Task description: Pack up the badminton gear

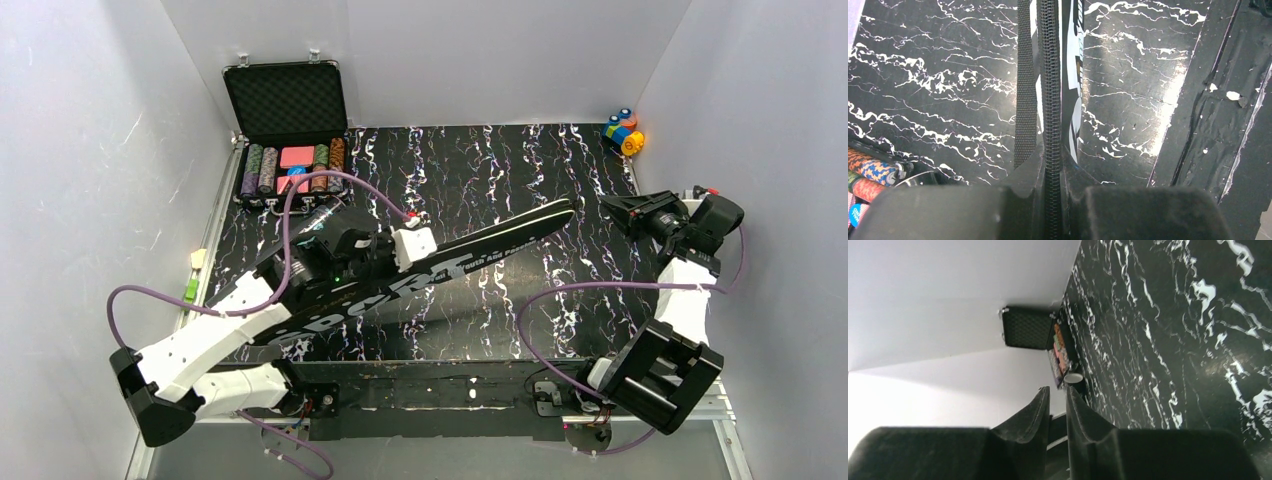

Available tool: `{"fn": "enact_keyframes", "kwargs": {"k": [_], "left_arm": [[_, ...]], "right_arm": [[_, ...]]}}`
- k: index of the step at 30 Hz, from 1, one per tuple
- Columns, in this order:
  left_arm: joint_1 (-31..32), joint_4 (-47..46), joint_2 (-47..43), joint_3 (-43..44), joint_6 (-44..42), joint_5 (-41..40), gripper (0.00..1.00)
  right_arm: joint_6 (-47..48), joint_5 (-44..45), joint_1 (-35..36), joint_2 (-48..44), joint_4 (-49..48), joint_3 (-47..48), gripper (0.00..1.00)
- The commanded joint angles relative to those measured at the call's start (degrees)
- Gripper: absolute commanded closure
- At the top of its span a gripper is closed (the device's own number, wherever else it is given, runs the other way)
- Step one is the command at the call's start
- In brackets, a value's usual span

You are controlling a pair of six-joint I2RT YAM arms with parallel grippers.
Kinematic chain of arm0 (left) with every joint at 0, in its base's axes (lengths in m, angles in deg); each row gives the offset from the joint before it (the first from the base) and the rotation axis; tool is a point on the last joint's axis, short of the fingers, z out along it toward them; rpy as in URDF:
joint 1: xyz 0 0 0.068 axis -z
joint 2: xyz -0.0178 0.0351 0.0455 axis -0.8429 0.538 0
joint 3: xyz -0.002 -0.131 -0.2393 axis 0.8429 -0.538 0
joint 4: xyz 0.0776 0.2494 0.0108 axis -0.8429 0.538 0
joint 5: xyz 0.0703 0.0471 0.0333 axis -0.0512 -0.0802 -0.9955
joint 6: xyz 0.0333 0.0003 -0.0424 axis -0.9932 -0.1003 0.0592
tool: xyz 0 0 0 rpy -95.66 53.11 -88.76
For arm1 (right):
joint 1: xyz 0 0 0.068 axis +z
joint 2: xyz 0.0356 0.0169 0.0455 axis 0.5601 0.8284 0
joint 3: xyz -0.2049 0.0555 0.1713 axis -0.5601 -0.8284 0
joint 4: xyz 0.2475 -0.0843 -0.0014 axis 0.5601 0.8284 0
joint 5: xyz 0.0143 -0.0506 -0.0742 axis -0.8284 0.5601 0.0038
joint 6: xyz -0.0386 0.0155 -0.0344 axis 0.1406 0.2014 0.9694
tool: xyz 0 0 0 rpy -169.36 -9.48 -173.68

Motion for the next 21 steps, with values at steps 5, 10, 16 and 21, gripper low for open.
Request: {"fn": "enact_keyframes", "kwargs": {"k": [5,10,16,21], "left_arm": [[-0.1,-3.5,0.7,4.2,-2.4,0.4,1.0],[-0.1,-0.3,9.3,11.2,-4.2,0.3,1.0],[0.0,5.7,25.5,28.8,-10.5,1.3,1.0],[0.2,8.5,38.3,41.3,-11.6,4.4,1.0]], "right_arm": [[-4.6,3.6,-0.3,-6.2,-5.8,0.7,0.63],[-7.5,4.5,0.3,-11.2,-5.4,3.1,0.54],[-6.7,2.9,0.3,-13.6,-5.3,8.4,0.44],[-6.8,3.5,0.8,-15.9,-6.0,10.3,0.41]]}}
